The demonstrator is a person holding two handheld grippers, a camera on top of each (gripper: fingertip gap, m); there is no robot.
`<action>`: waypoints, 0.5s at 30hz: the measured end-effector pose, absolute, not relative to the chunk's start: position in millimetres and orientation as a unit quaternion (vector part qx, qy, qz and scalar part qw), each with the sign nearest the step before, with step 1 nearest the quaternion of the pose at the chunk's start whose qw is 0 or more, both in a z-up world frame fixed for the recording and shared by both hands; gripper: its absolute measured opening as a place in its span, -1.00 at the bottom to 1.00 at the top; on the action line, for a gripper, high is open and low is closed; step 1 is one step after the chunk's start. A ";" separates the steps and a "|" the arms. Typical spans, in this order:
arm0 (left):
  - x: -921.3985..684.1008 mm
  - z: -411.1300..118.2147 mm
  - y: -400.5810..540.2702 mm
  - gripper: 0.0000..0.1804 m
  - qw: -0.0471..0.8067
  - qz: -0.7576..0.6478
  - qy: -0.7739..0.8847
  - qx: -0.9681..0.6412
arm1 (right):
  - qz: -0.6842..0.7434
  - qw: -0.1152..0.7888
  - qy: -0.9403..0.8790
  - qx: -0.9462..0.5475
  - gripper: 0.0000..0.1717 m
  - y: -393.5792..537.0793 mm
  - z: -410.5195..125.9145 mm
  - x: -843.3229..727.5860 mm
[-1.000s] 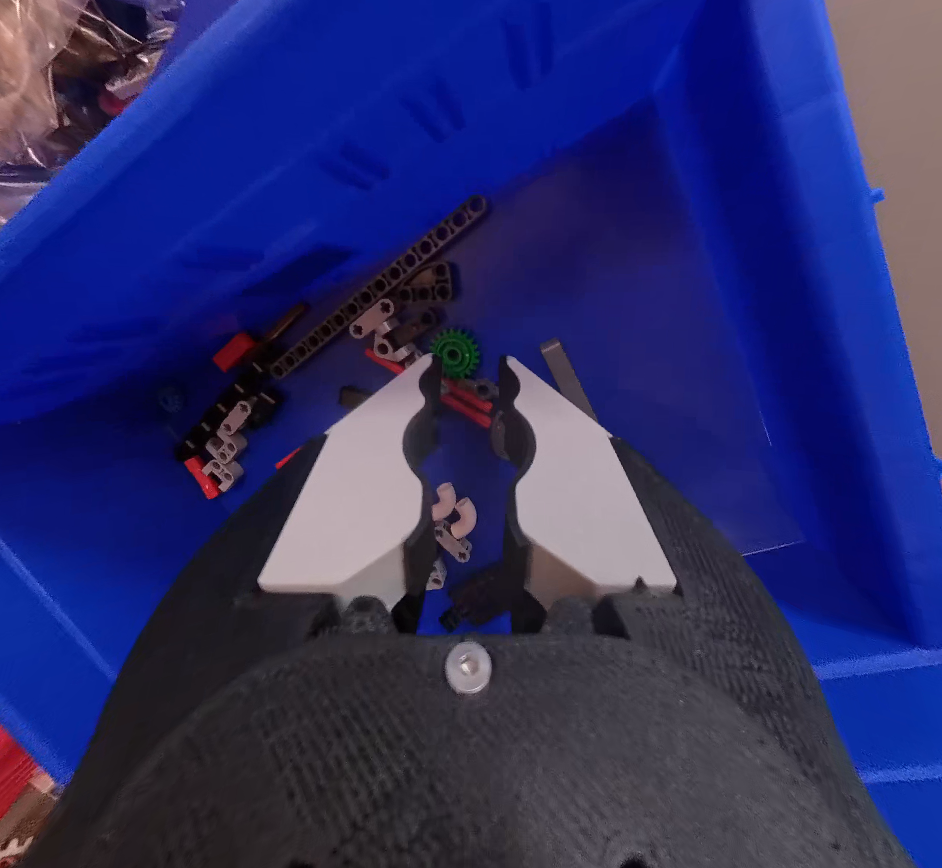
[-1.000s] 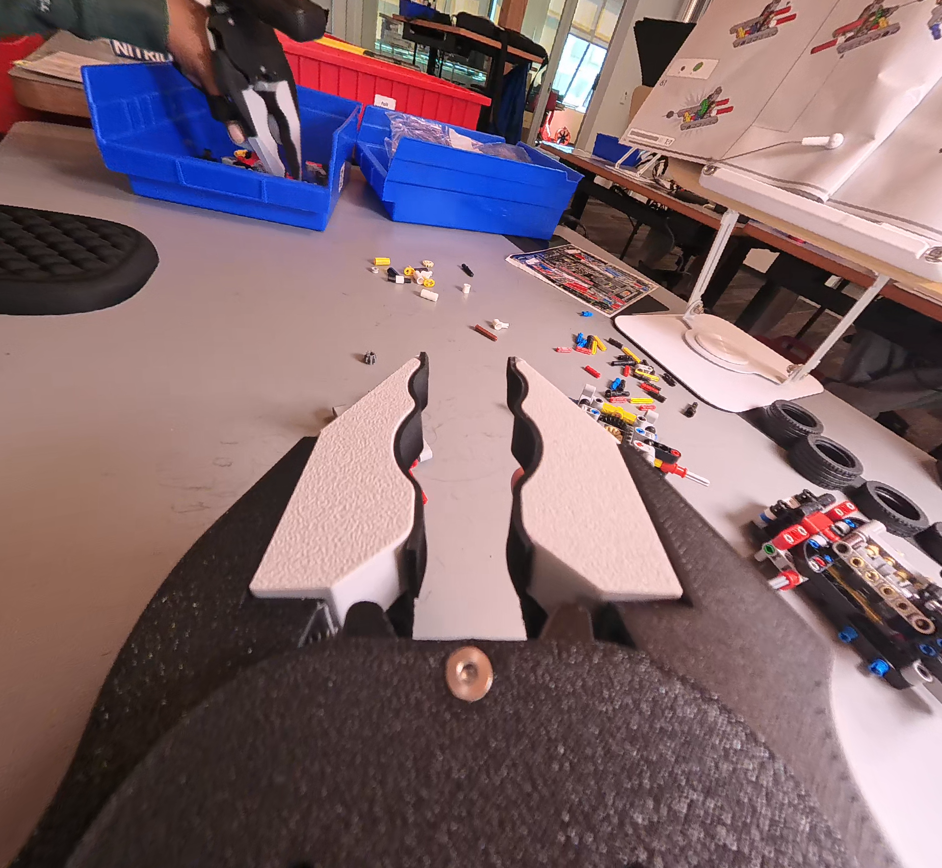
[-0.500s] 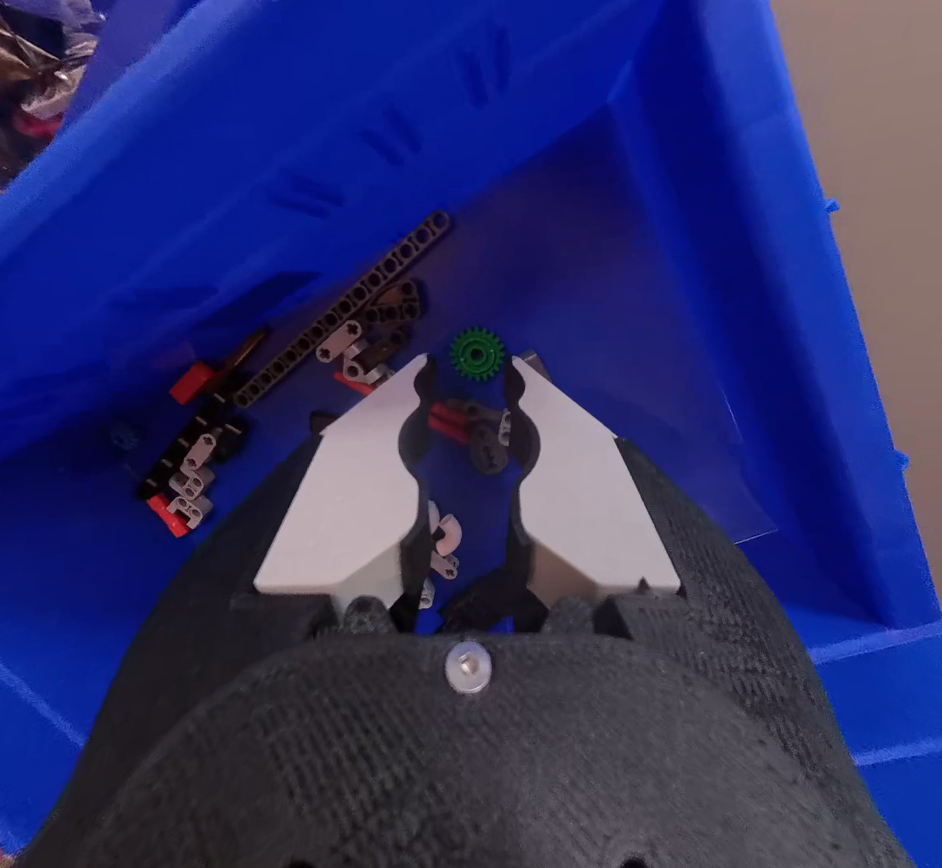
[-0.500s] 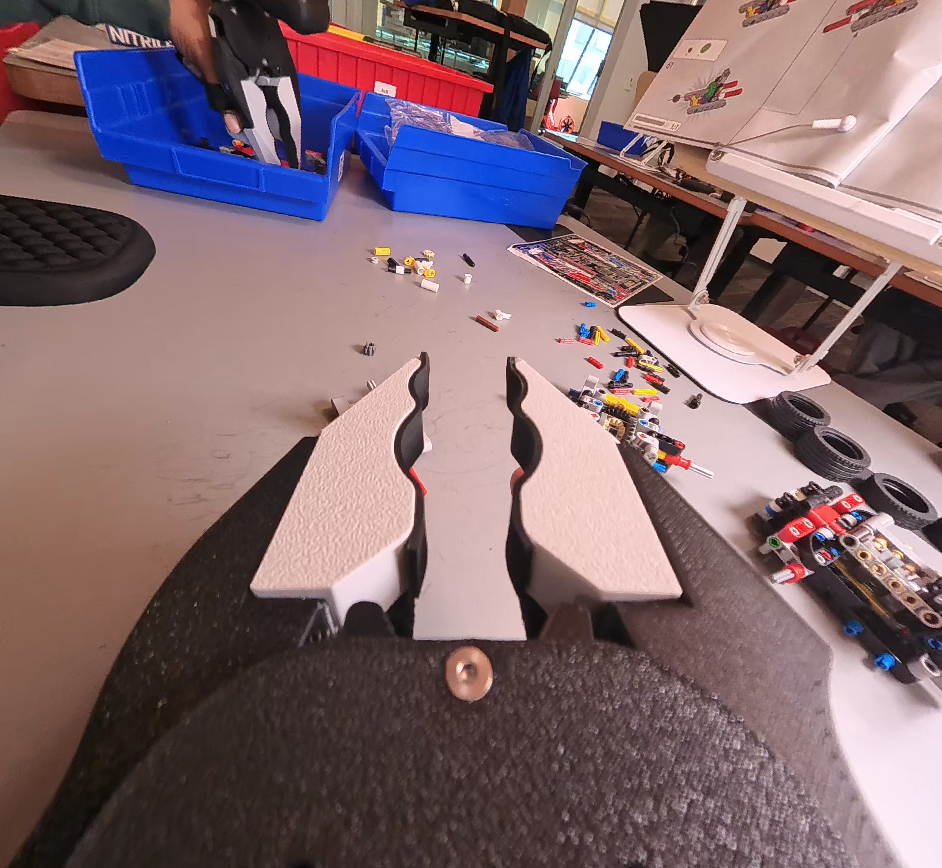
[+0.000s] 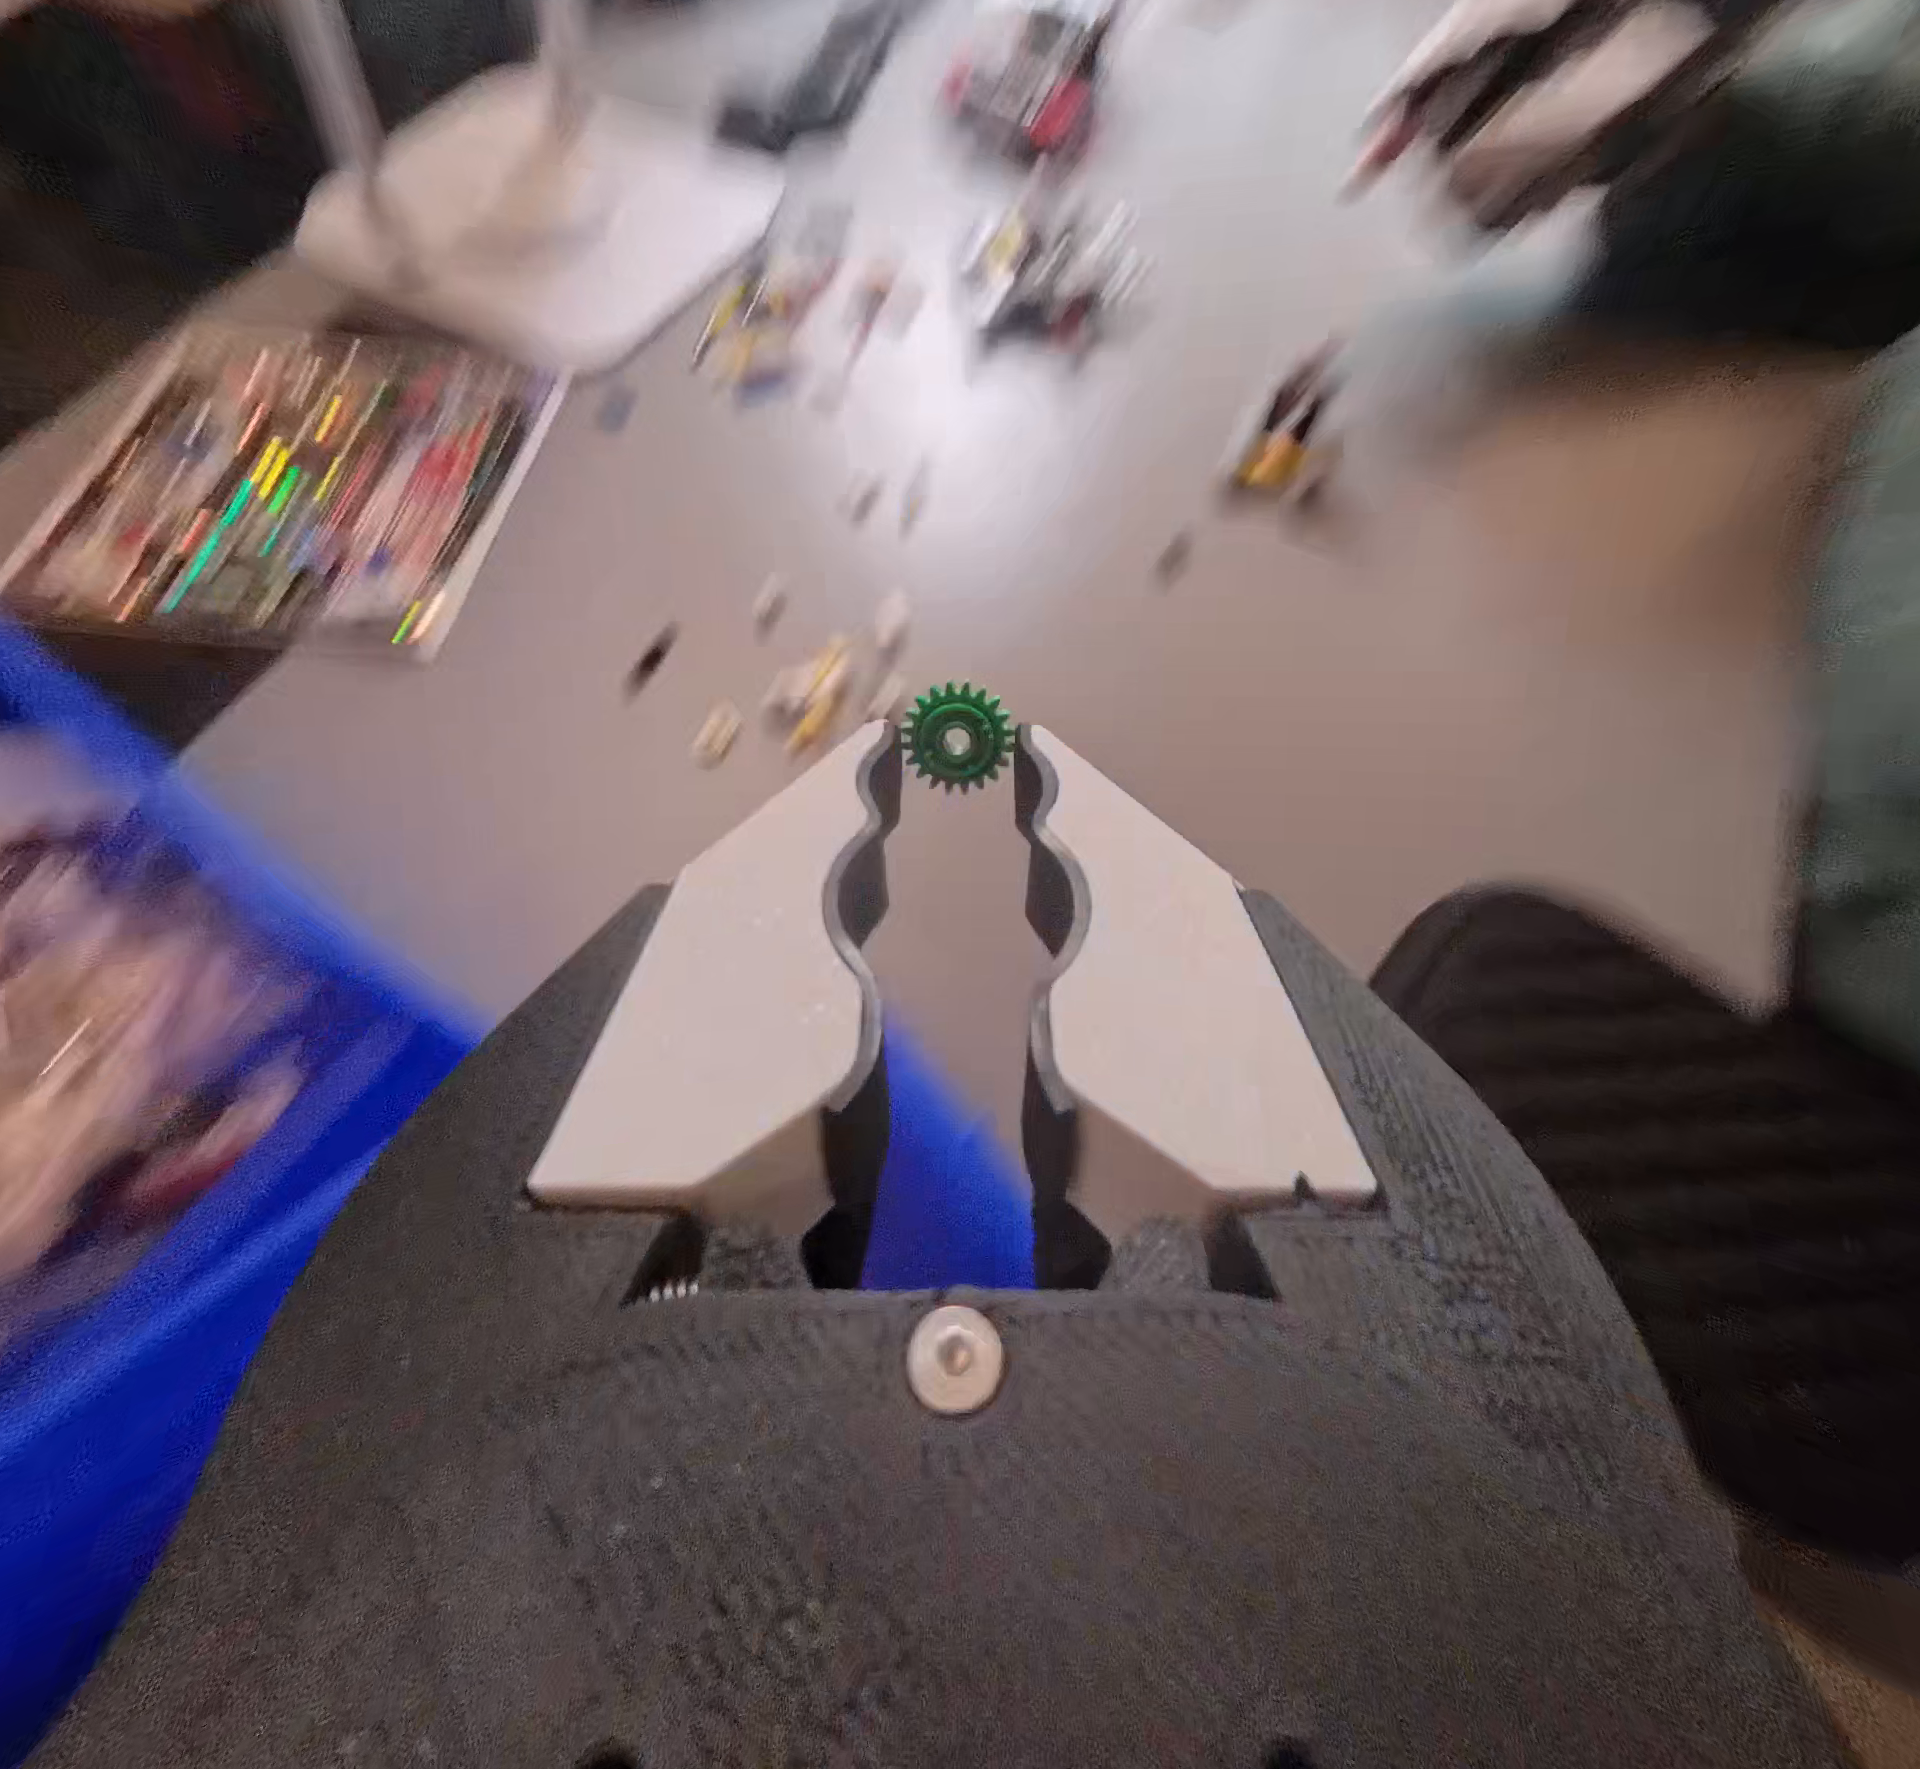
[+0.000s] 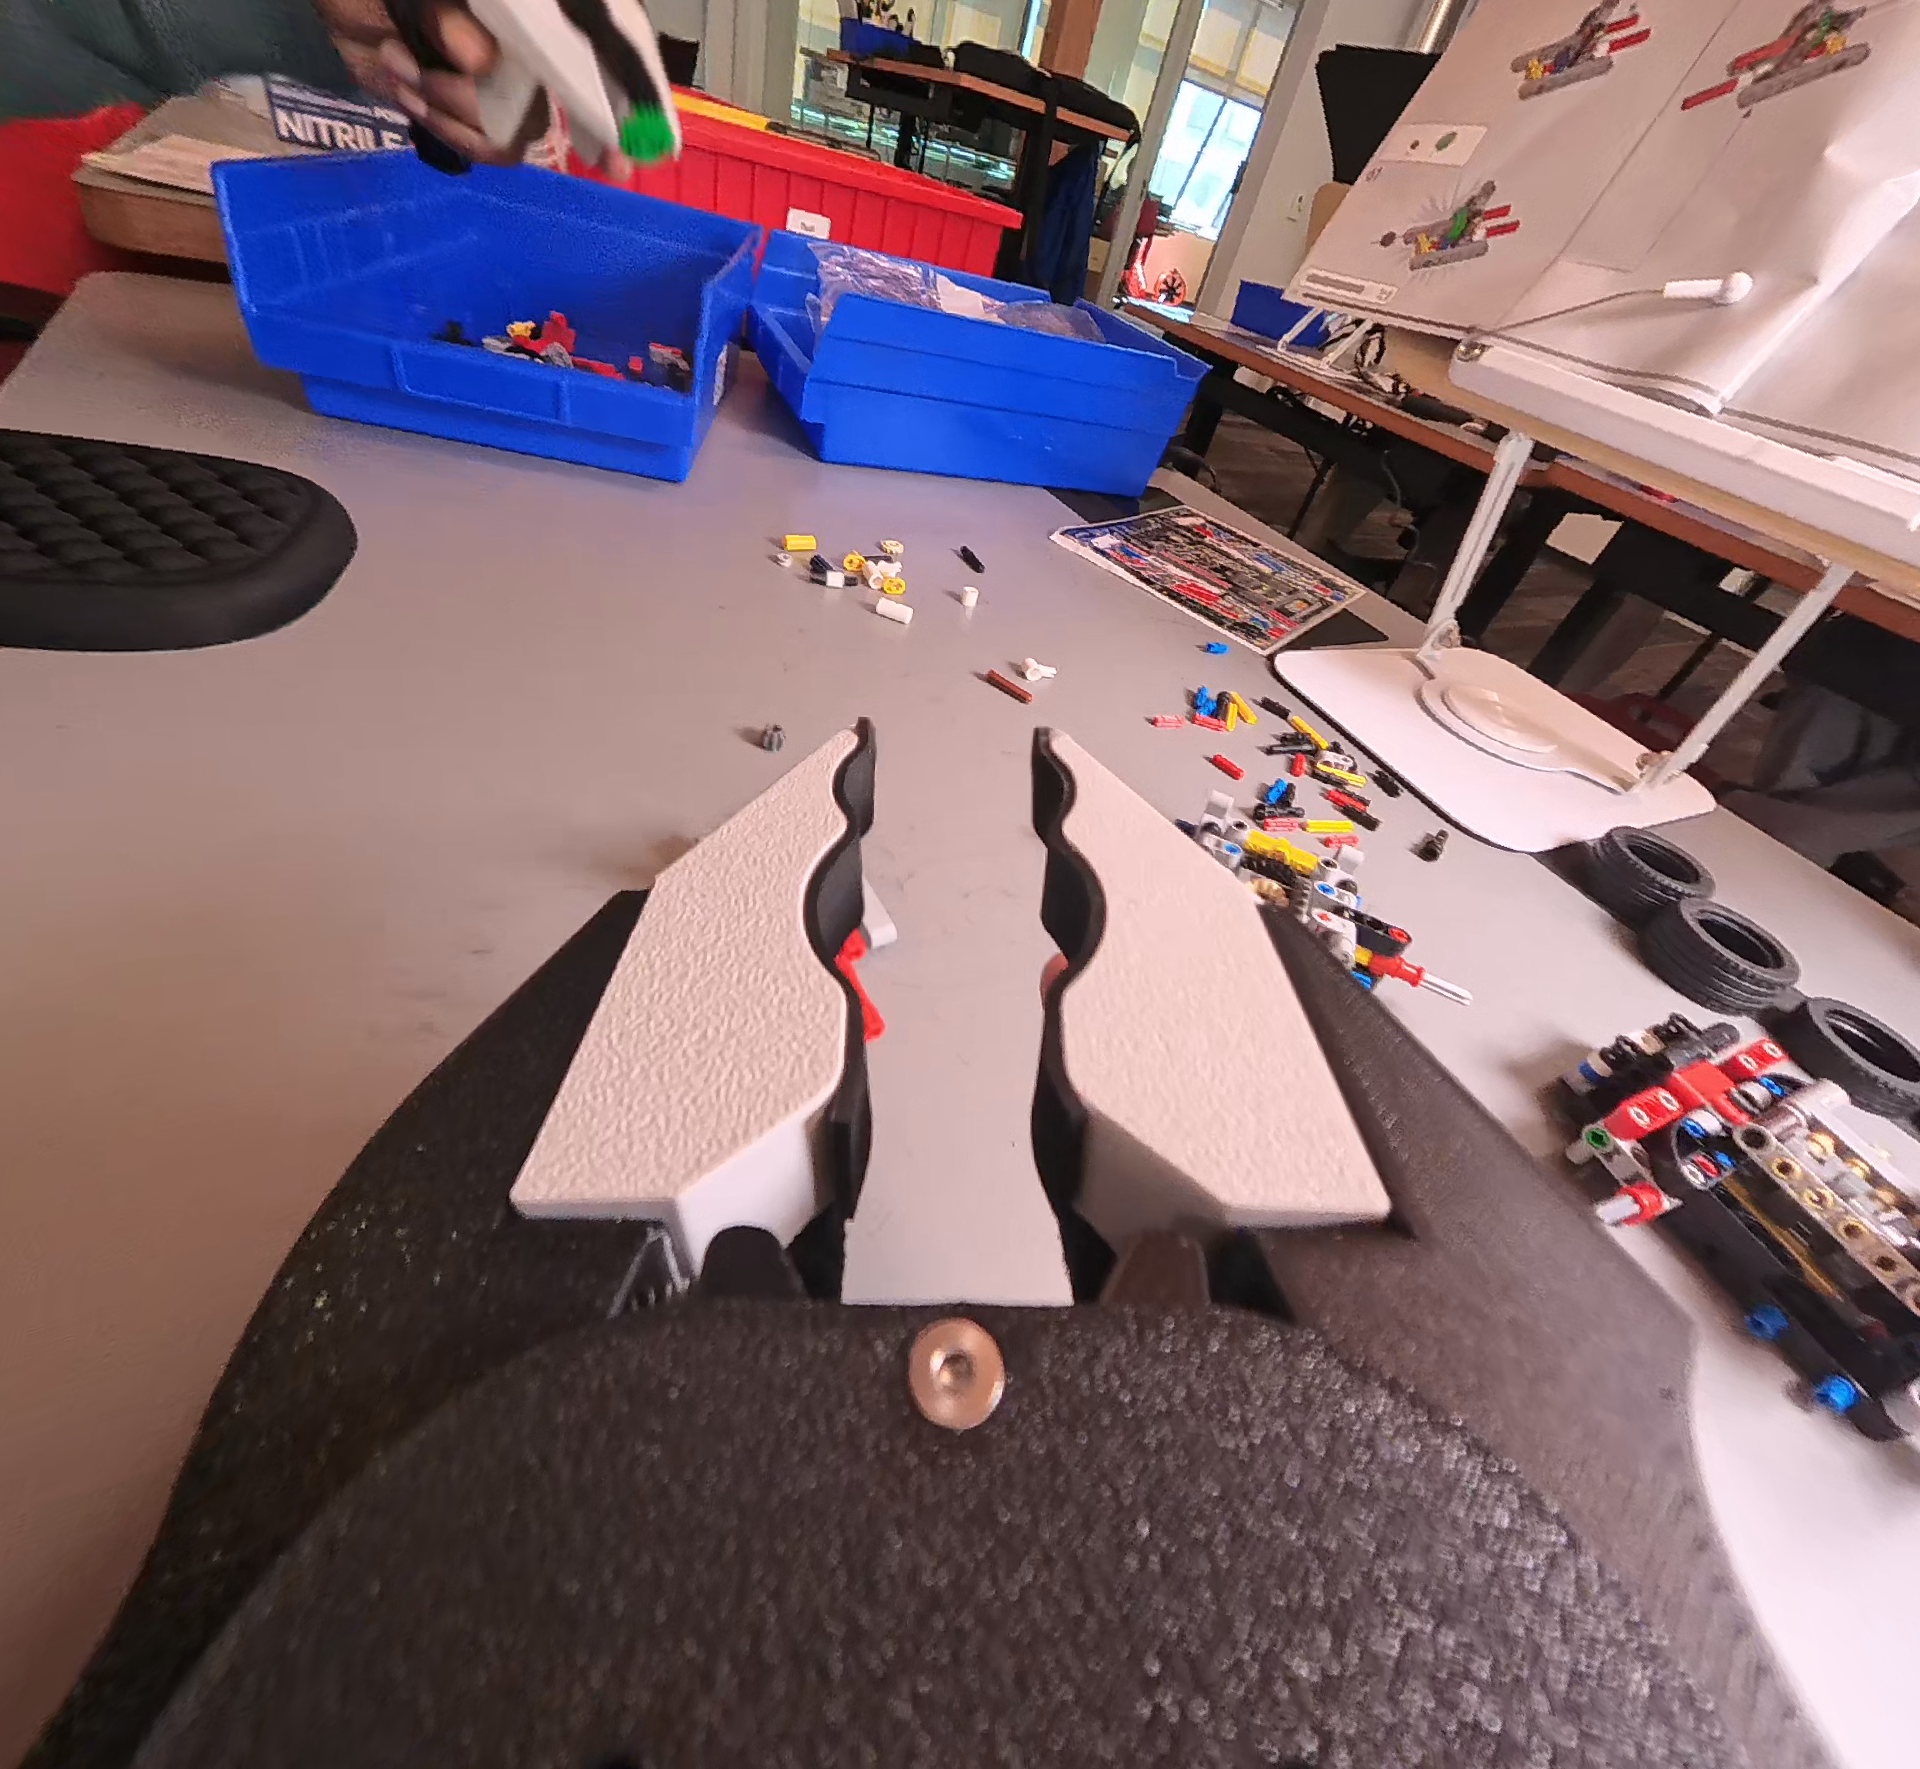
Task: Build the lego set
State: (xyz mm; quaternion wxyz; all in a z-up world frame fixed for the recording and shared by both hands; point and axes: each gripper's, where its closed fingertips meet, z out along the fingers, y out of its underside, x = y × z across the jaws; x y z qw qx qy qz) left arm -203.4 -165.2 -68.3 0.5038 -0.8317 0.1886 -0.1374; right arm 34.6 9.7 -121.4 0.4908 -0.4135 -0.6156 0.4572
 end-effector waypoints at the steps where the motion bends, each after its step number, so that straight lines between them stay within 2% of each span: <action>1: -173.3 -46.1 -159.0 -0.78 0.549 -0.195 0.199 -0.788 | 0.460 0.491 -0.616 -0.409 -0.67 7.2 -120.1 34.4; 3: -122.6 -15.6 -151.3 -0.78 0.607 -0.300 0.213 -0.705 | 0.465 0.500 -0.616 -0.394 -0.68 0.2 -113.7 35.0; 6: -65.5 -2.2 -139.2 -0.79 0.631 -0.442 0.209 -0.602 | 0.488 0.515 -0.608 -0.355 -0.71 -21.1 -93.9 37.8; 10: -13.8 -16.1 -110.8 -0.79 0.600 -0.581 0.180 -0.520 | 0.465 0.553 -0.635 -0.274 -0.68 -54.0 -70.9 35.8; 15: 24.9 -40.0 -75.4 -0.79 0.544 -0.658 0.145 -0.501 | 0.419 0.589 -0.658 -0.209 -0.64 -70.8 -55.2 36.4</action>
